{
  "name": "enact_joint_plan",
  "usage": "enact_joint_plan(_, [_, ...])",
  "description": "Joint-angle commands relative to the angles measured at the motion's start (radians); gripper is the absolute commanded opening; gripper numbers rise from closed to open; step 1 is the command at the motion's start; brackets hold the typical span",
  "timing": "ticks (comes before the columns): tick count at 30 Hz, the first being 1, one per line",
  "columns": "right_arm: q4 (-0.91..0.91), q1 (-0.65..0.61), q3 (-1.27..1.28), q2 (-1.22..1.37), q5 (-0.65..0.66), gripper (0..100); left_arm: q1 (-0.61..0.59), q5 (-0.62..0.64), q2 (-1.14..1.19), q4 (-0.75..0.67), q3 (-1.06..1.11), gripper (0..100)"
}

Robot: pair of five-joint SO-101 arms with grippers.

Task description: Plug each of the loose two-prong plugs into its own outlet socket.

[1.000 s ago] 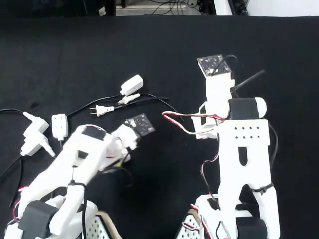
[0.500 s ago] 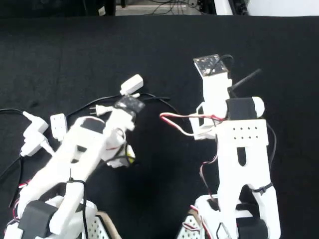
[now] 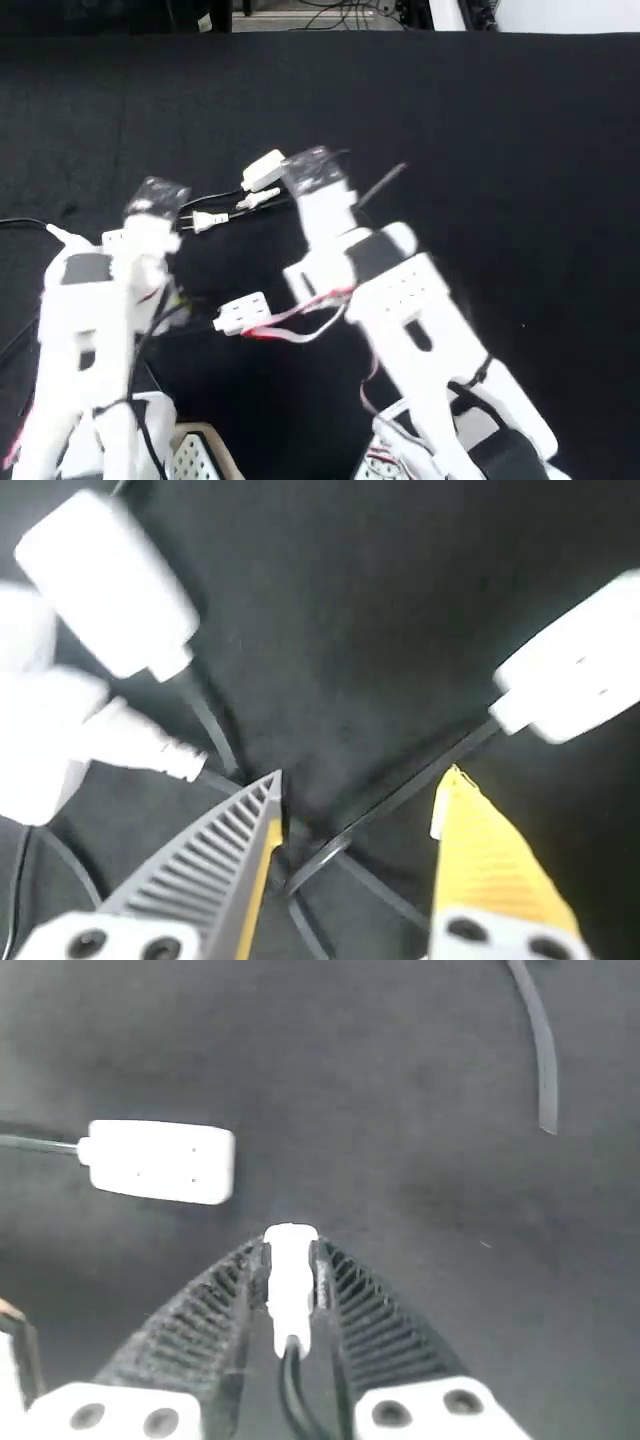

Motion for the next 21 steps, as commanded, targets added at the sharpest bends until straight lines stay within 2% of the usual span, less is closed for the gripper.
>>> enact_joint_plan(1, [-0.072, -0.08, 0.015, -0.024, -0.058, 1.1, -0.065, -0.103, -0.176, 0.0, 0.114, 24])
enact_joint_plan(8, [-0.27, -0.138, 0.058, 0.113, -0.14, 1.1, -0.062, -0.19, -0.566, 0.0, 0.387, 24])
enact_joint_plan(10, [-0.273, -0.14, 0.022, 0.168, -0.183, 1.1, -0.062, -0.212, -0.687, 0.002, 0.463, 24])
enact_joint_plan(14, [-0.222, -0.141, -0.048, 0.266, -0.187, 1.1, -0.062, -0.221, -0.914, 0.011, 0.599, 24])
enact_joint_plan(16, [-0.212, -0.143, -0.071, 0.3, -0.193, 1.1, -0.064, -0.221, -1.019, 0.066, 0.621, 24])
enact_joint_plan(21, [-0.244, -0.161, -0.081, 0.318, -0.233, 1.1, -0.061, -0.221, -1.025, 0.092, 0.619, 24])
